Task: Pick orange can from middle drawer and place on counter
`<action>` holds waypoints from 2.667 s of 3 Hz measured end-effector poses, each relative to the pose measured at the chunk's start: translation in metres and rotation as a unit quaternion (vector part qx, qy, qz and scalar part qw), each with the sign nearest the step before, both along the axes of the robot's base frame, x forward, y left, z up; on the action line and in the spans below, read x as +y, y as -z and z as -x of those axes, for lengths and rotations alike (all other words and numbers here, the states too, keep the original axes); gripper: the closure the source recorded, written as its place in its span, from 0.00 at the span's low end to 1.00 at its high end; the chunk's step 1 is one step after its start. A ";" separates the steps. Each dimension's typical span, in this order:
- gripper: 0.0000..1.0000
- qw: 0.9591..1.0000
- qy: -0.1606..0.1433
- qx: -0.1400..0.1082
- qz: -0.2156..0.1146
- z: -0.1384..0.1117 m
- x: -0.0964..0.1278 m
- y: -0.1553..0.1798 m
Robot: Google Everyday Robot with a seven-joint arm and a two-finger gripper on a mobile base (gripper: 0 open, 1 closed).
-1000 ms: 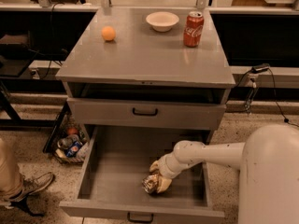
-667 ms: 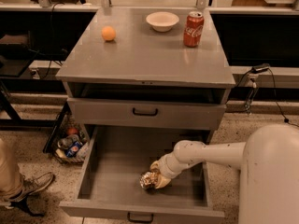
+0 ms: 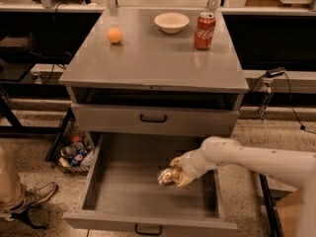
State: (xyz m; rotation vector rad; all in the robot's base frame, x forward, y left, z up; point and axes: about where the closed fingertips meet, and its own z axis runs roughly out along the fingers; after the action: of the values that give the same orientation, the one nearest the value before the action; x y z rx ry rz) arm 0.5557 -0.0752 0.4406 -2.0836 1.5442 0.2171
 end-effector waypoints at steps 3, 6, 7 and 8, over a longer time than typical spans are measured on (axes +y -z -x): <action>1.00 0.999 0.027 -0.044 0.007 -0.008 -0.046 -0.055; 1.00 0.982 -0.014 -0.163 0.093 -0.037 -0.088 -0.339; 1.00 0.982 -0.014 -0.163 0.093 -0.037 -0.089 -0.347; 1.00 0.981 -0.006 -0.170 0.091 -0.048 -0.091 -0.356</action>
Offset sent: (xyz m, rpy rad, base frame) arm 0.0052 -0.0426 0.0457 -0.0253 -0.0727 -0.0452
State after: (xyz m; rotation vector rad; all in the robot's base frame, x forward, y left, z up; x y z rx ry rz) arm 0.6034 -0.1667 0.7965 -2.1321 1.3863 -0.2736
